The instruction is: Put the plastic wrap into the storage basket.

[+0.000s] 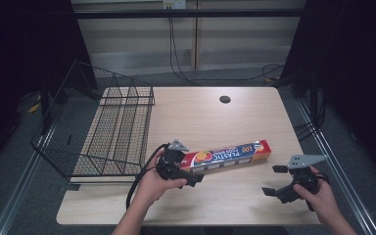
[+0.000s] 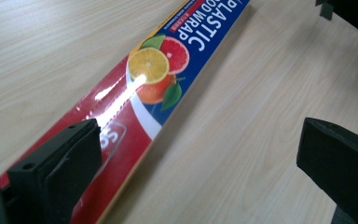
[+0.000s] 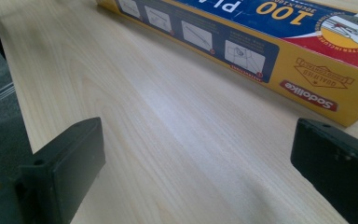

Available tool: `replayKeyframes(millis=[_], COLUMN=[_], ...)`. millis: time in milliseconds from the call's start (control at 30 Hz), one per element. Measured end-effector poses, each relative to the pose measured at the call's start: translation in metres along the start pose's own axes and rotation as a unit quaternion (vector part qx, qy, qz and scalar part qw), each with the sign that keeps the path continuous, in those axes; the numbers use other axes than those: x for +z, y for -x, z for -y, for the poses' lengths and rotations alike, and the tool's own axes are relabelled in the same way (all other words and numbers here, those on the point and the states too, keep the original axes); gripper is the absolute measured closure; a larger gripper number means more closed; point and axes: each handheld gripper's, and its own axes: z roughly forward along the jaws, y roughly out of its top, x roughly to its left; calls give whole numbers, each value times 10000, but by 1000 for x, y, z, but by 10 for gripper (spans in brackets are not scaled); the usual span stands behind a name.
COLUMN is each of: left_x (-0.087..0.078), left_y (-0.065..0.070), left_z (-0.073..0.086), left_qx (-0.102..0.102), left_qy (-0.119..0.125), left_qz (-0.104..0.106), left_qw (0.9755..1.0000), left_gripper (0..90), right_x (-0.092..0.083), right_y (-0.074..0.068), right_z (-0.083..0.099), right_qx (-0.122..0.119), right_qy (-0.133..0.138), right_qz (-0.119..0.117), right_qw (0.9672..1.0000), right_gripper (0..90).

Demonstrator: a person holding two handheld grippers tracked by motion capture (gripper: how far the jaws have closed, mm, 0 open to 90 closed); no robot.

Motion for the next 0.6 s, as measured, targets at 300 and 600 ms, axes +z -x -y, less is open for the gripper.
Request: replayKeyframes(millis=[300, 600], left_x=[16, 34], left_y=[0, -2], left_z=[-28, -53], left_qx=[183, 422], left_qy=[-219, -477], left_qz=[-160, -186], left_qw=[9995, 9978], left_gripper=[26, 32], right_x=[-2, -3], right_y=[3, 3], right_z=[1, 0], right_qx=[105, 168], right_qy=[44, 65], right_qz=[48, -14], right_qw=[9999, 9998], right_gripper=[27, 27])
